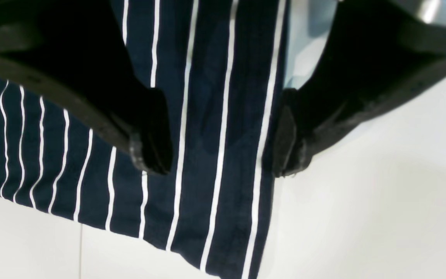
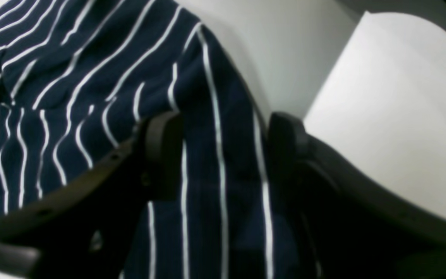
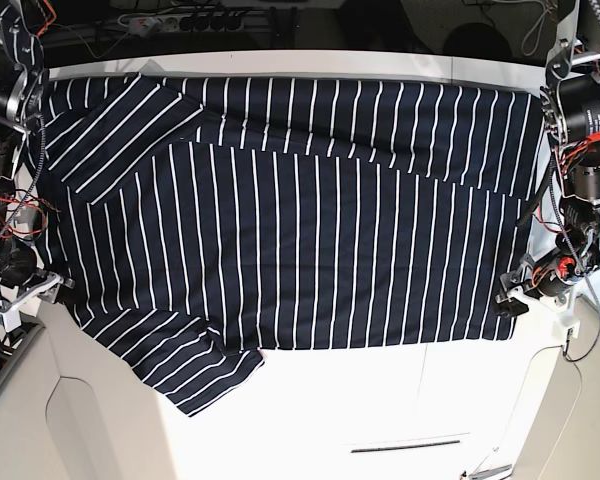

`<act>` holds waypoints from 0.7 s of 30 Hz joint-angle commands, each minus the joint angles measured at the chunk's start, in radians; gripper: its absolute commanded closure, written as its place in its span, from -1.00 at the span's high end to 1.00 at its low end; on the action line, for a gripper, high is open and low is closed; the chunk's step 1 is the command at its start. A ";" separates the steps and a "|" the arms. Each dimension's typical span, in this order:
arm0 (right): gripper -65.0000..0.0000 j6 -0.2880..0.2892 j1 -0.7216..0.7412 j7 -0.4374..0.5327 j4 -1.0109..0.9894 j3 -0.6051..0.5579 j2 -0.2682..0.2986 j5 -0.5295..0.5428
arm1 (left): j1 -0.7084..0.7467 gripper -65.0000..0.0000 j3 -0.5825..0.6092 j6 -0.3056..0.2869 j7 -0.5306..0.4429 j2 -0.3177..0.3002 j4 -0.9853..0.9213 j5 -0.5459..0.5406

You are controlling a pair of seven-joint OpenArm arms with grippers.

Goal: Fold the T-shirt properly
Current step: 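Reach both grippers to the hem corners and grasp them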

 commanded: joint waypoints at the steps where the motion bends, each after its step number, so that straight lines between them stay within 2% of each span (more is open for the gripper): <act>1: 0.07 -0.004 0.027 0.029 0.013 0.004 0.023 0.003 | -0.021 0.34 0.000 -0.004 0.013 -0.012 0.008 0.008; 6: 0.07 -0.070 0.027 0.063 0.011 0.004 0.027 -0.054 | -0.021 0.34 0.000 -0.004 0.013 -0.012 0.008 0.007; 10: 0.07 -0.074 0.027 0.103 -0.036 0.004 0.026 -0.058 | -0.021 0.34 0.000 -0.004 0.013 -0.011 0.008 0.007; 15: 0.07 -0.036 0.027 0.164 -0.132 0.003 0.024 -0.059 | -0.021 0.34 0.000 -0.004 0.018 -0.011 0.008 0.007; 21: 0.07 0.018 0.030 0.169 -0.150 0.003 0.015 -0.044 | -0.021 0.34 0.000 -0.004 0.021 -0.011 0.008 0.004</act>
